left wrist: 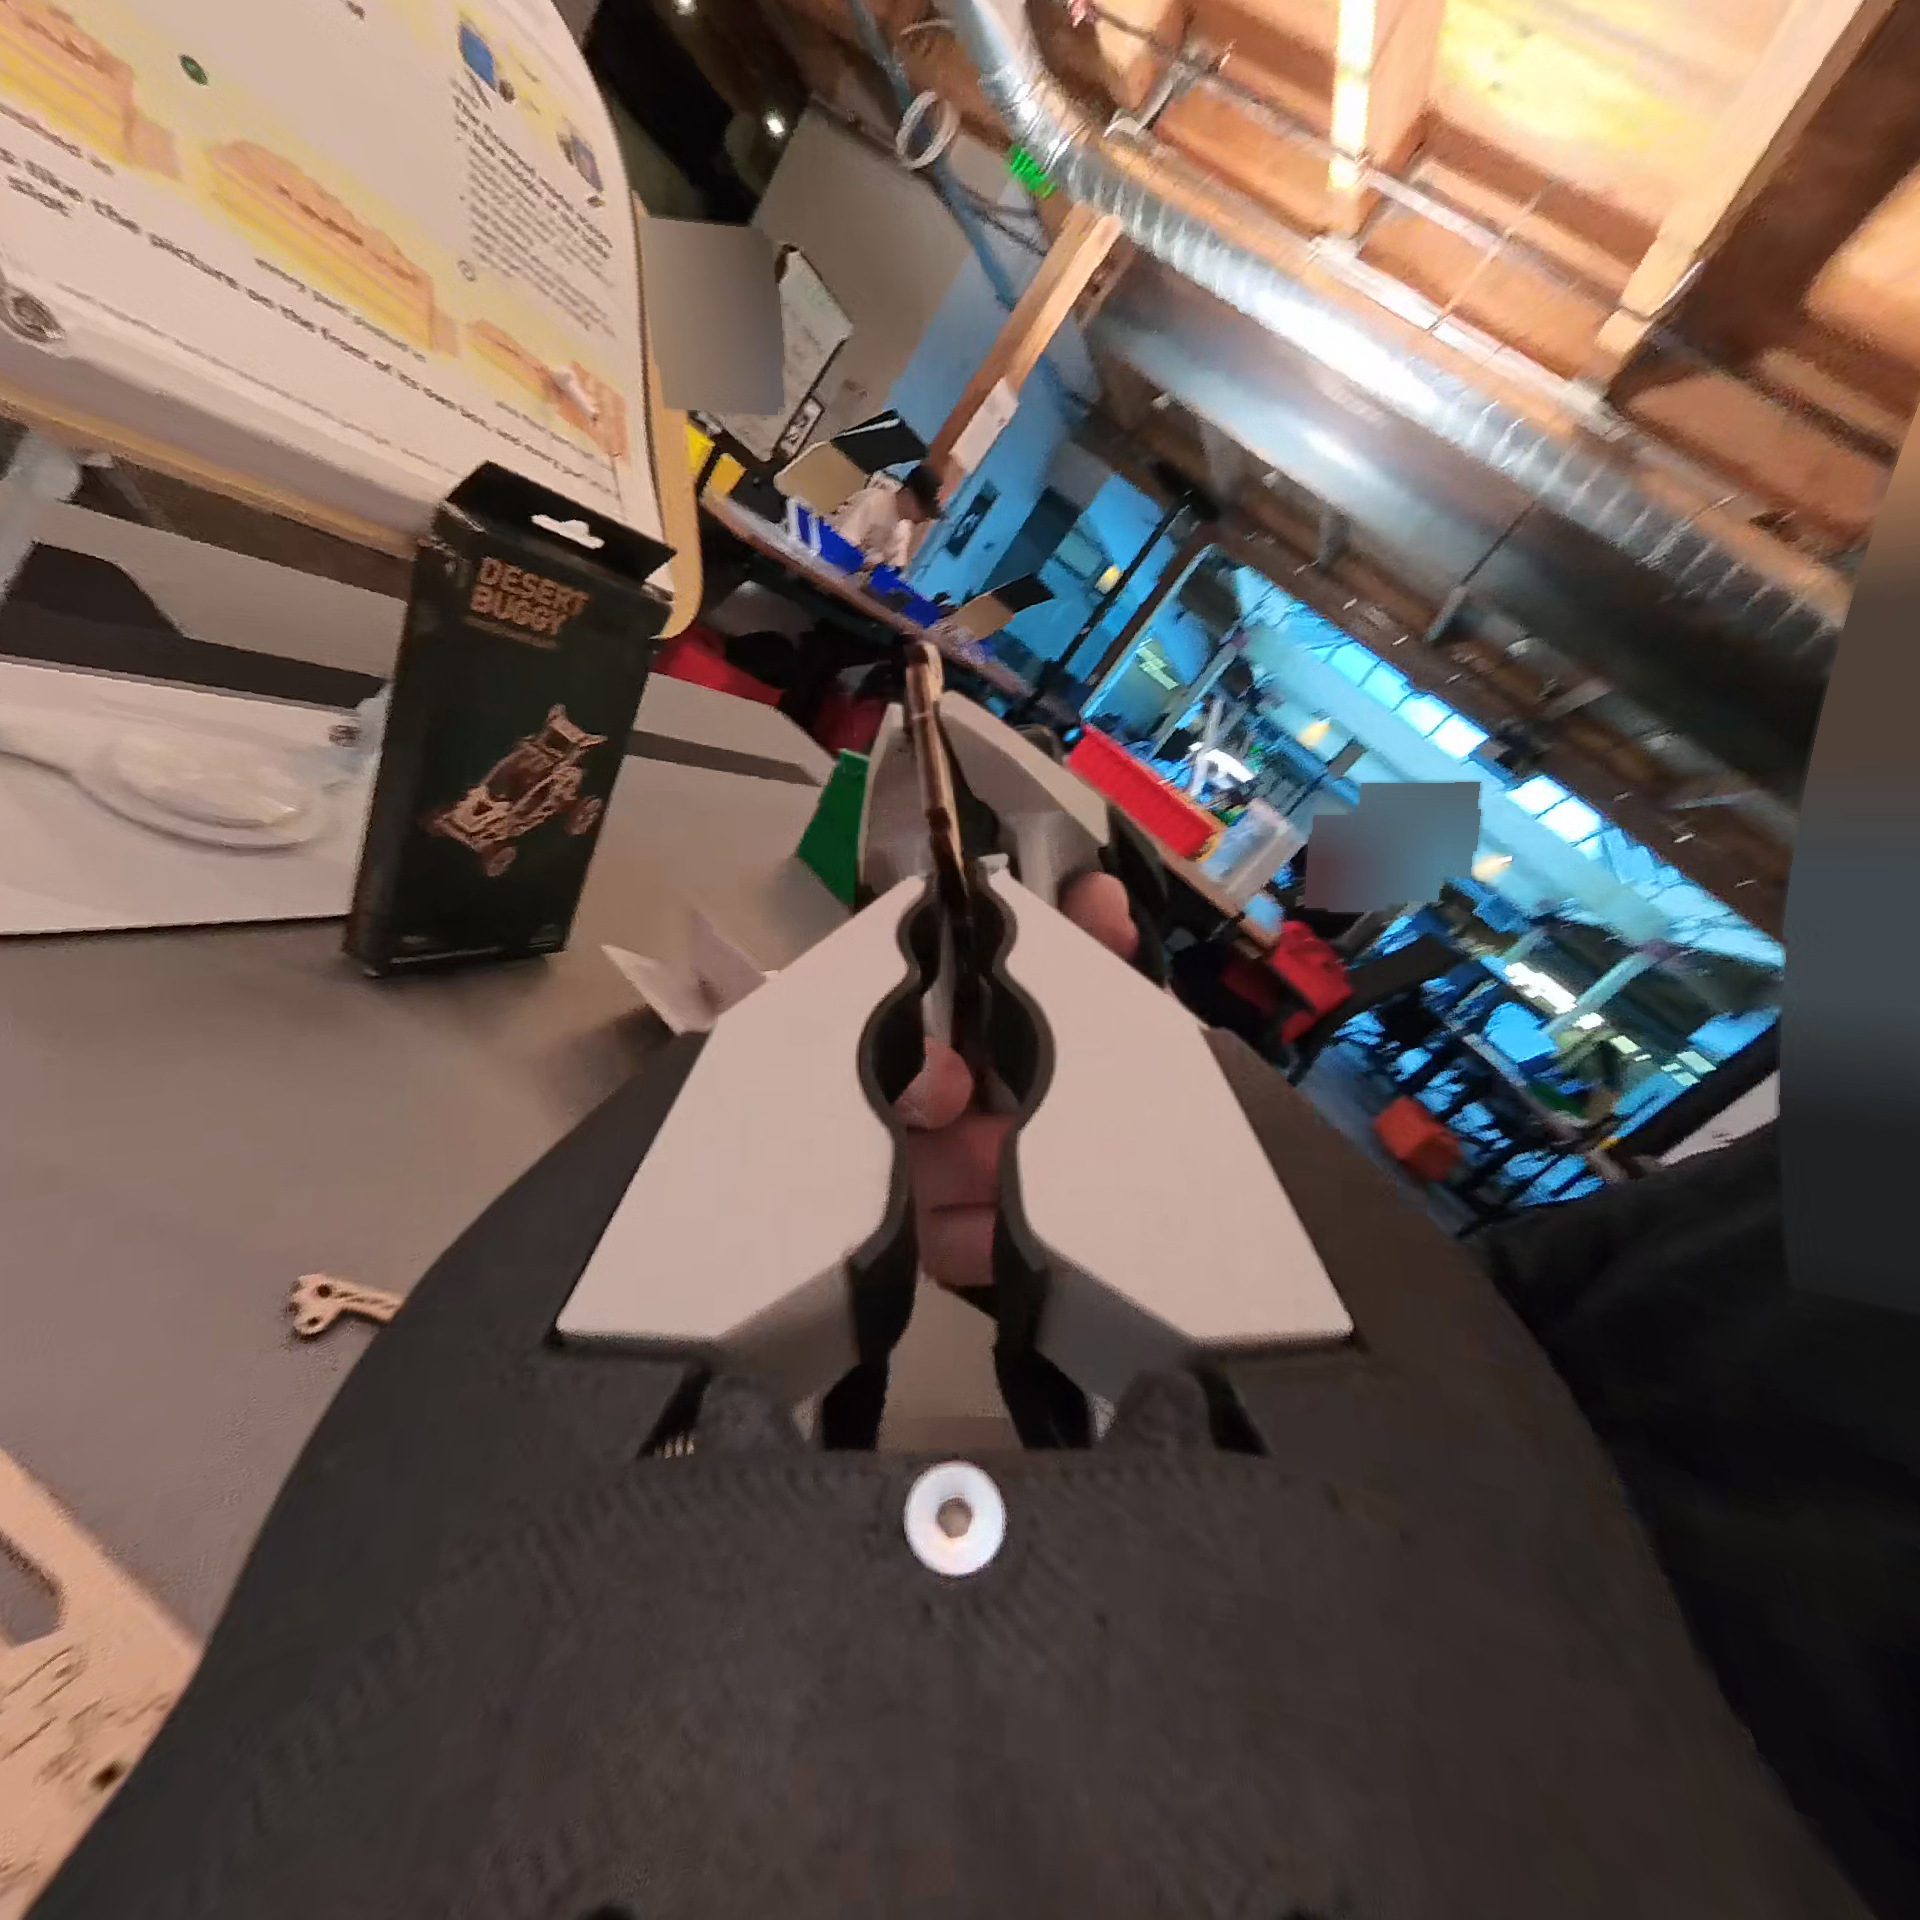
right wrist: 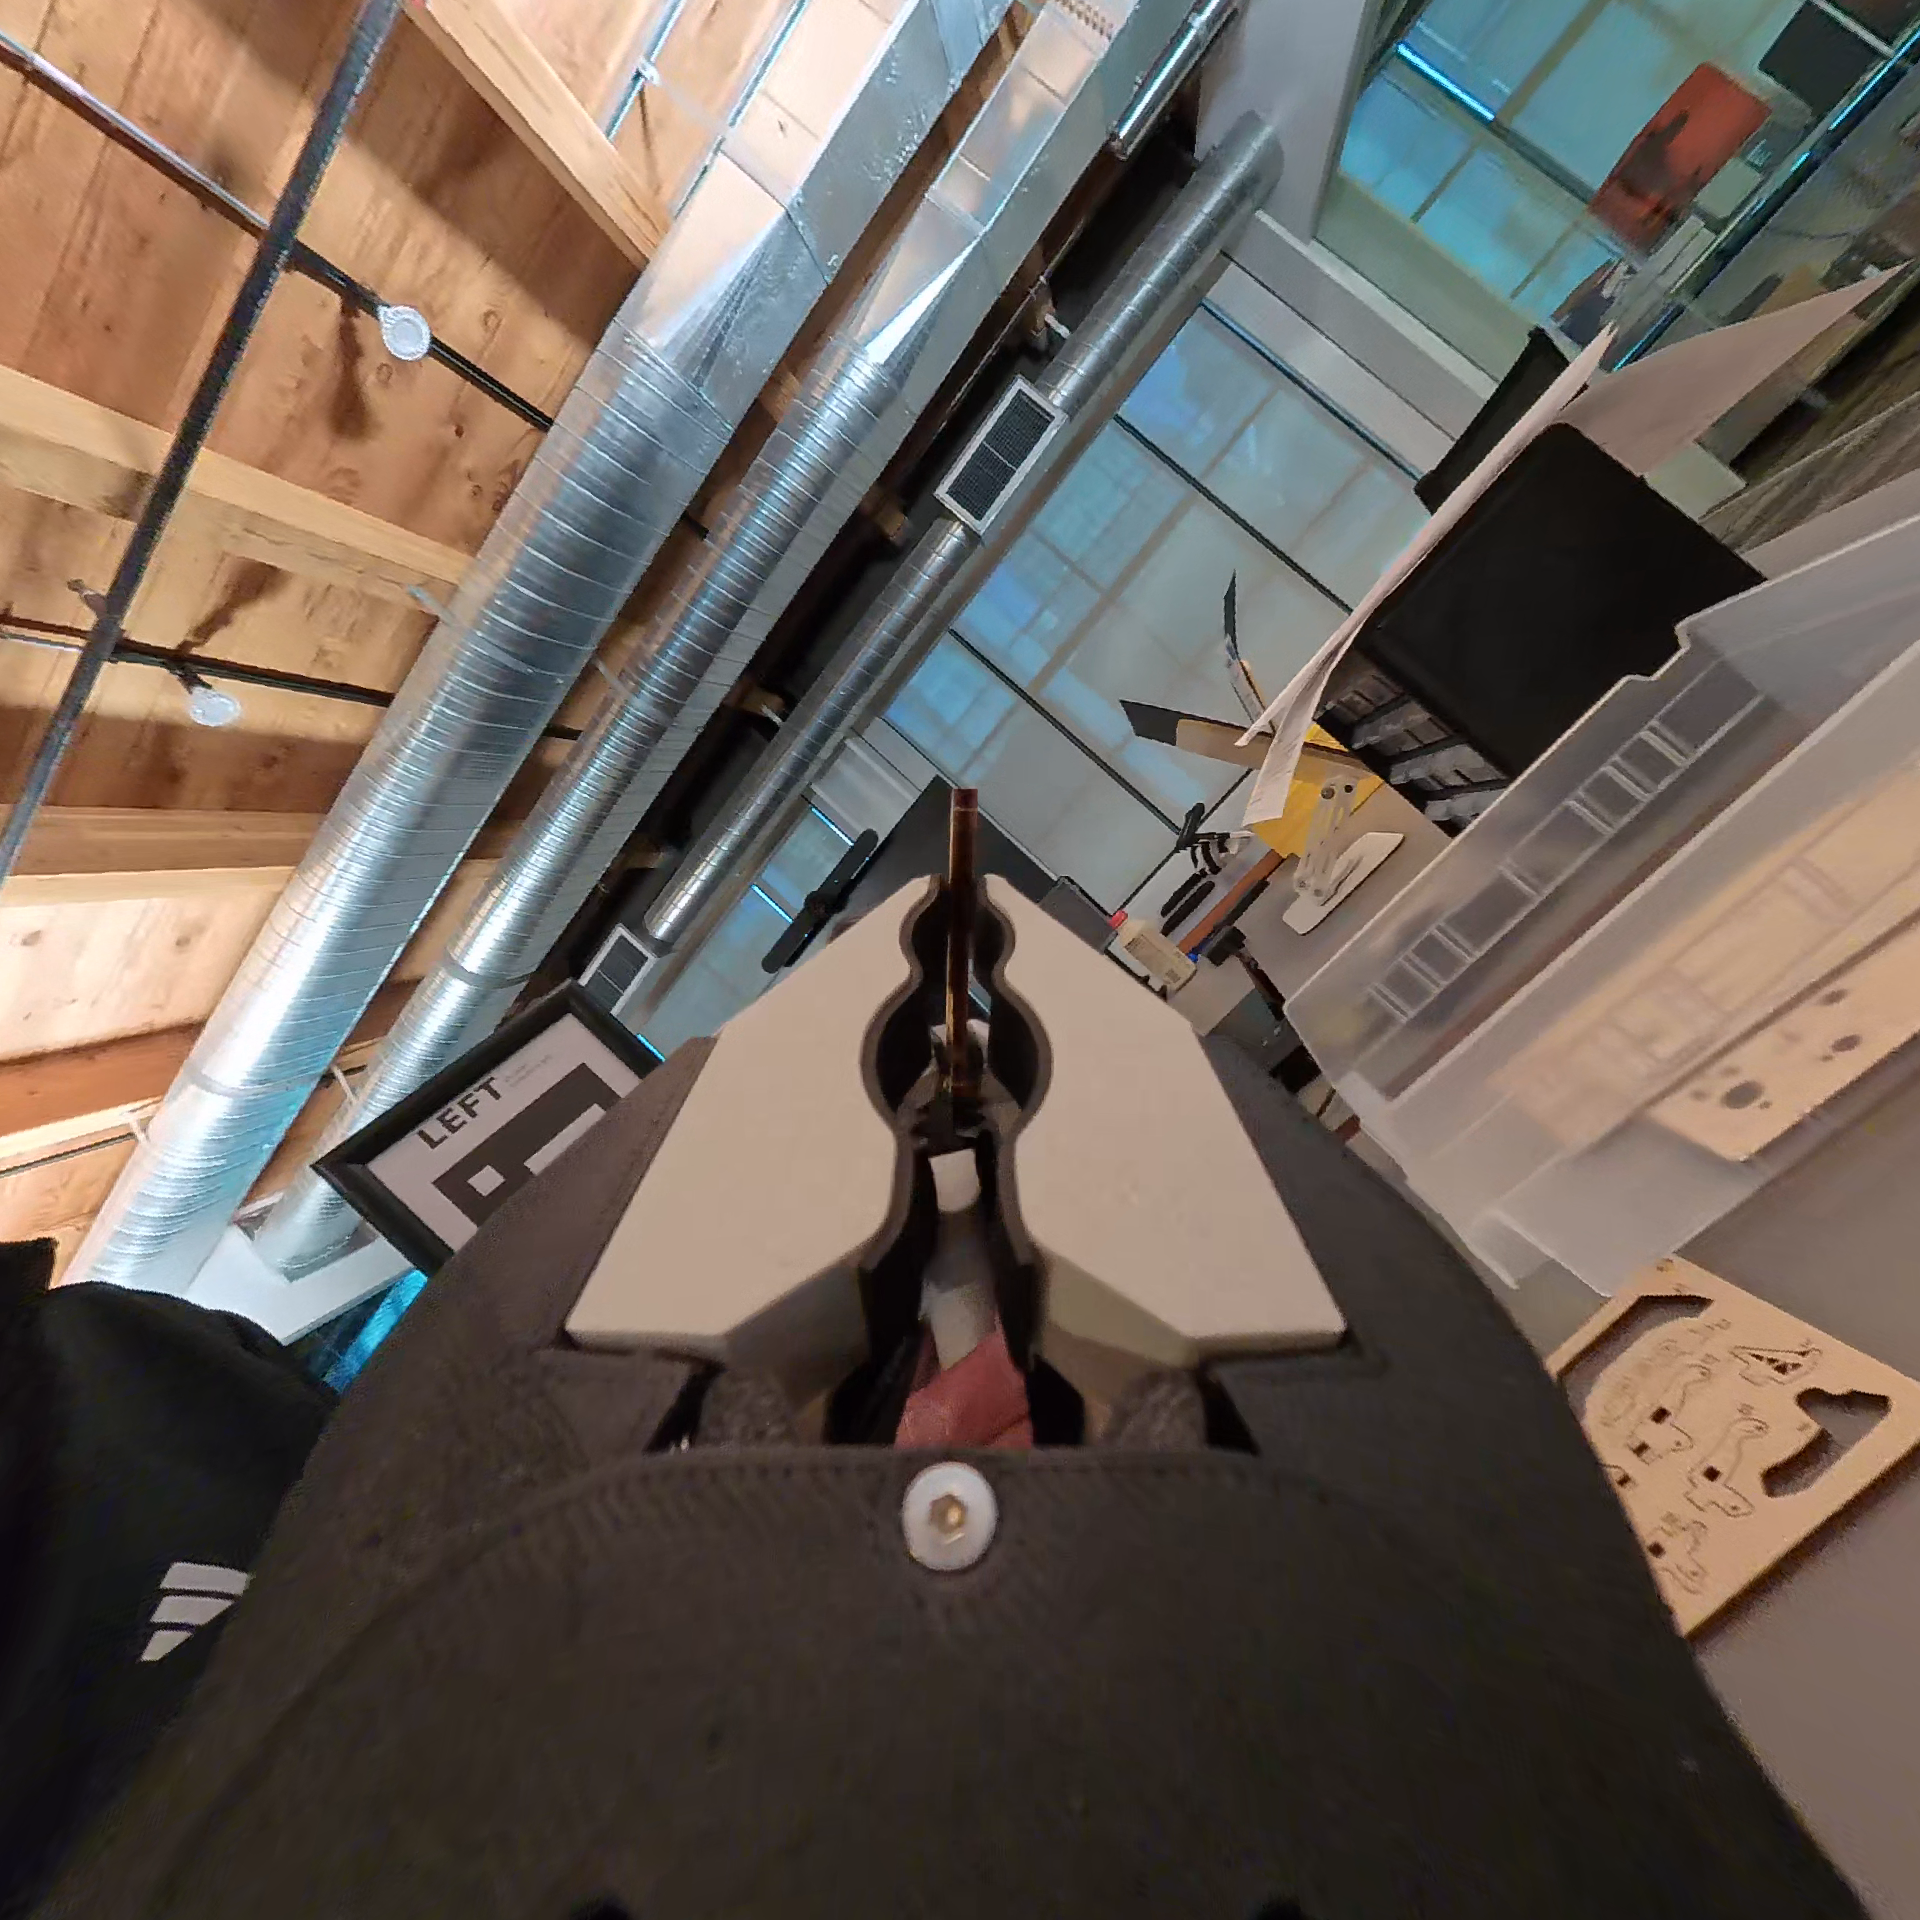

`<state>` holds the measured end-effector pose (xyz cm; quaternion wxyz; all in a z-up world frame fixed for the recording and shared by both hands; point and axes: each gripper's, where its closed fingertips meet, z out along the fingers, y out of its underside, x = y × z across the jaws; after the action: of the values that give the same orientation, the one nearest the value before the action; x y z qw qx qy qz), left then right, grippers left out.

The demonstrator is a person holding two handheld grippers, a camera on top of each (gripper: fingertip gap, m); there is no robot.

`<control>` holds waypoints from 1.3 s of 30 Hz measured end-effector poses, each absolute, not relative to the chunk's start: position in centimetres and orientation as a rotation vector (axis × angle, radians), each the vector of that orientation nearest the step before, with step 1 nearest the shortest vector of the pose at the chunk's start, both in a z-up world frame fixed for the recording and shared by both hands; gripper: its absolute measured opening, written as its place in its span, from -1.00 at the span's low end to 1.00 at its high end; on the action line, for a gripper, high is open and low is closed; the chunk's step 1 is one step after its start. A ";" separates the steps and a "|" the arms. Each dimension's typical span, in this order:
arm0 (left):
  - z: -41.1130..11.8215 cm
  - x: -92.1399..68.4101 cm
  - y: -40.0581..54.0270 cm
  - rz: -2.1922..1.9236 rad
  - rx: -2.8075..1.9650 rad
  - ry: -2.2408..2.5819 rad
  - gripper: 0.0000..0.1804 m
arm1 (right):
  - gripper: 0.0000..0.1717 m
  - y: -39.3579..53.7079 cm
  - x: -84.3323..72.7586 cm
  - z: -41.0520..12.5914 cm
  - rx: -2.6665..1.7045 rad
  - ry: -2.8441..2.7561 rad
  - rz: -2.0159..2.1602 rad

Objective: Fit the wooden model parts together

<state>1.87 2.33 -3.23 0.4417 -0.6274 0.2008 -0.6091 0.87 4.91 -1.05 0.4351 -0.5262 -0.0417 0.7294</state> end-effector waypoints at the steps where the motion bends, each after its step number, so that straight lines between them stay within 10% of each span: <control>1: -3.1 1.8 2.3 -1.545 -1.545 0.483 -0.97 | -0.99 4.9 0.8 -1.0 -1.307 -0.100 1.824; 39: -3.5 0.8 1.6 -1.707 -1.530 0.492 -0.98 | -0.99 4.7 1.9 -0.2 -1.350 -0.136 1.666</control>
<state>0.82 1.63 -3.53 0.3882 -0.6013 0.1936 -0.6710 1.88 4.70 -0.25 0.4763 -0.5525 -0.0555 0.6818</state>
